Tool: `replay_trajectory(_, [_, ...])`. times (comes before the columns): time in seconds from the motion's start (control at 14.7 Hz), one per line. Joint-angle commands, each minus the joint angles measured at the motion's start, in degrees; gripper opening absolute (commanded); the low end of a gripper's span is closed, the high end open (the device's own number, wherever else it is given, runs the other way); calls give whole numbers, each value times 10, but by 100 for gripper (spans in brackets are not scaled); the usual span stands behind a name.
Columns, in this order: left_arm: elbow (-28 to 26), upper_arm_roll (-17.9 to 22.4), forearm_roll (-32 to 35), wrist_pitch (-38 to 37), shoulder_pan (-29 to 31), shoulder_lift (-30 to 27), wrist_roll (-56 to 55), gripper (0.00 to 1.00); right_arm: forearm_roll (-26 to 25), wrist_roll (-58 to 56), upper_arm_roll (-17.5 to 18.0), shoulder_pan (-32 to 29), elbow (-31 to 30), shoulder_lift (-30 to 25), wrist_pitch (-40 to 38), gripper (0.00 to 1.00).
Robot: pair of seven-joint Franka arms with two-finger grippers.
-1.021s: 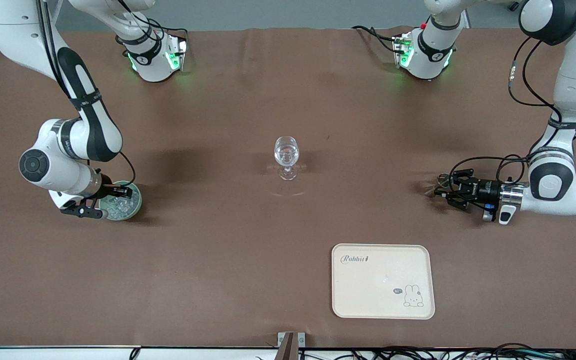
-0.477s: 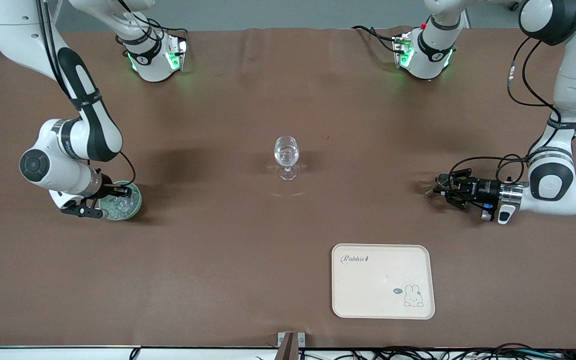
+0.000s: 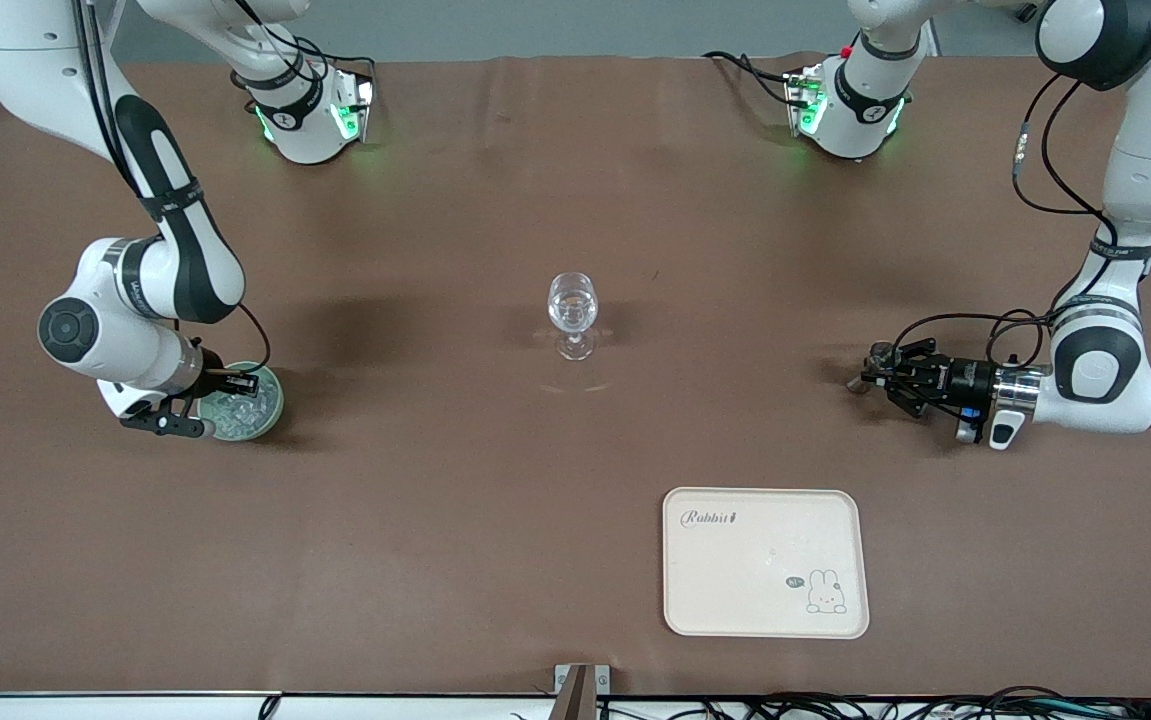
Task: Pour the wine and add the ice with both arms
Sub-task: 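Lift the ice cube with the right gripper while the left gripper carries the jigger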
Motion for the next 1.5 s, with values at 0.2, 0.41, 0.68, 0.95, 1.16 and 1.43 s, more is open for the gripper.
replay_trajectory(0.2, [7, -48, -10, -8, 3, -16, -24, 1, 12, -5, 2, -3, 58, -14, -94, 1])
replay_trajectory(0.41, [8, -95, -25, 5, 2, -45, -95, 1, 6, -6, -1, -5, 154, -32, -221, 1])
replay_trajectory(0.68, [4, -133, -25, 19, -12, -84, -162, 1, 5, -15, -6, -18, 260, -83, -362, 0])
replay_trajectory(0.95, [-4, -140, -26, 54, -80, -130, -256, 1, 4, -14, -7, -29, 355, -133, -492, 0])
replay_trajectory(1.16, [-9, -140, -26, 90, -143, -158, -339, 1, -2, -16, -6, -36, 357, -189, -513, 1])
replay_trajectory(1.43, [-10, -140, -24, 121, -210, -189, -441, 1, -8, -13, -5, -34, 356, -199, -510, 1])
